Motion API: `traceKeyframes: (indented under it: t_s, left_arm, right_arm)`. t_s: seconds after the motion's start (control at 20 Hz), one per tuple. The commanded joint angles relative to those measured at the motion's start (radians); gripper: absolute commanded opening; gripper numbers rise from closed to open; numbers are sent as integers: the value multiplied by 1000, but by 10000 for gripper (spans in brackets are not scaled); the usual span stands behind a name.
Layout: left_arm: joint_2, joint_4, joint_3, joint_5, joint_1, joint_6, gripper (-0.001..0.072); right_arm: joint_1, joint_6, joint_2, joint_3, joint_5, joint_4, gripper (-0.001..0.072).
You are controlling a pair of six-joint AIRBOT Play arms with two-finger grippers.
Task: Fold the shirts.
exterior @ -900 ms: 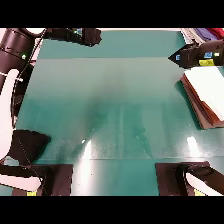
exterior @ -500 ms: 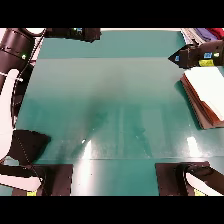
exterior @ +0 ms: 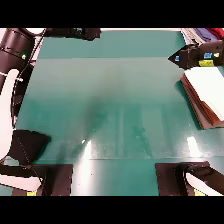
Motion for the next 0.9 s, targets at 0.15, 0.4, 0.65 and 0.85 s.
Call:
traceKeyframes:
  t_s: [0.15, 0.4, 0.65, 0.85]
  left_arm:
    - [148, 177, -11, -280, 56, 34, 22]
    - [449, 295, -291, -478, 223, 0, 22]
    - [750, 539, -757, -546, 311, -173, 30]
    - [809, 606, -1081, -604, 365, -214, 701]
  right_arm:
    - [1, 0, 1, 1, -1, 0, 16]
    - [1, 0, 1, 1, -2, 0, 15]
    - [1, 0, 1, 1, 0, 0, 15]
    - [1, 0, 1, 1, 1, 0, 15]
